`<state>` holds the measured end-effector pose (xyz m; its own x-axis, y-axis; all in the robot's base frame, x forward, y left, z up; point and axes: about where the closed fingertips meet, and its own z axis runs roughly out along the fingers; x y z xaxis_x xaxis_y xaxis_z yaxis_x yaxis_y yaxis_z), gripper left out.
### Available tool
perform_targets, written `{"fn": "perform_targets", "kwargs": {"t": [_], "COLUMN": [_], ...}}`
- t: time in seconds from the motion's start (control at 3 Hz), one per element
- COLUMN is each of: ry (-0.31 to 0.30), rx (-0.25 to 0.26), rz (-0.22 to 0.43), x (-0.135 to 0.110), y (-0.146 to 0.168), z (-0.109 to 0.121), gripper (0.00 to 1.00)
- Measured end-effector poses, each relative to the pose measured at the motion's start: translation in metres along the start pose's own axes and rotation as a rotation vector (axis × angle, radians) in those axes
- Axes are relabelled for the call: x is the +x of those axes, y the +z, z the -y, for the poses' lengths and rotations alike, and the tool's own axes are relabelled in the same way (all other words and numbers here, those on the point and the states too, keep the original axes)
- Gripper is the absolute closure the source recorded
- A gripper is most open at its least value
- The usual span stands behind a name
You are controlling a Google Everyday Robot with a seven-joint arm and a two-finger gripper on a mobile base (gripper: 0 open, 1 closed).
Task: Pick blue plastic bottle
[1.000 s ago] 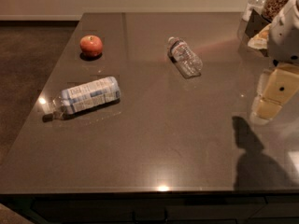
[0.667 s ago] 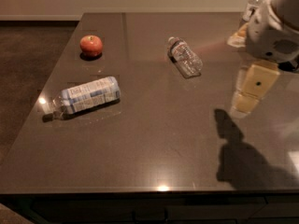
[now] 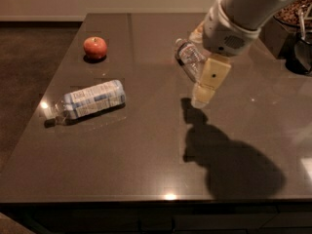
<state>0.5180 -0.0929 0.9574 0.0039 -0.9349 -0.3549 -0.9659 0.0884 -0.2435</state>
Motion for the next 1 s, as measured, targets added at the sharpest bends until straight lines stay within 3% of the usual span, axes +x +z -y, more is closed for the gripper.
{"fn": "perform_targets", "kwargs": {"t": [0.33, 1.0], "ry": [-0.049, -0.156], "rx": [-0.021, -0.094], "rz": [0.040, 0.046], "x": [-0.037, -0.100], "y": [0.024, 0.081], "z": [0.015, 0.026], "gripper": [0.00, 0.00]}}
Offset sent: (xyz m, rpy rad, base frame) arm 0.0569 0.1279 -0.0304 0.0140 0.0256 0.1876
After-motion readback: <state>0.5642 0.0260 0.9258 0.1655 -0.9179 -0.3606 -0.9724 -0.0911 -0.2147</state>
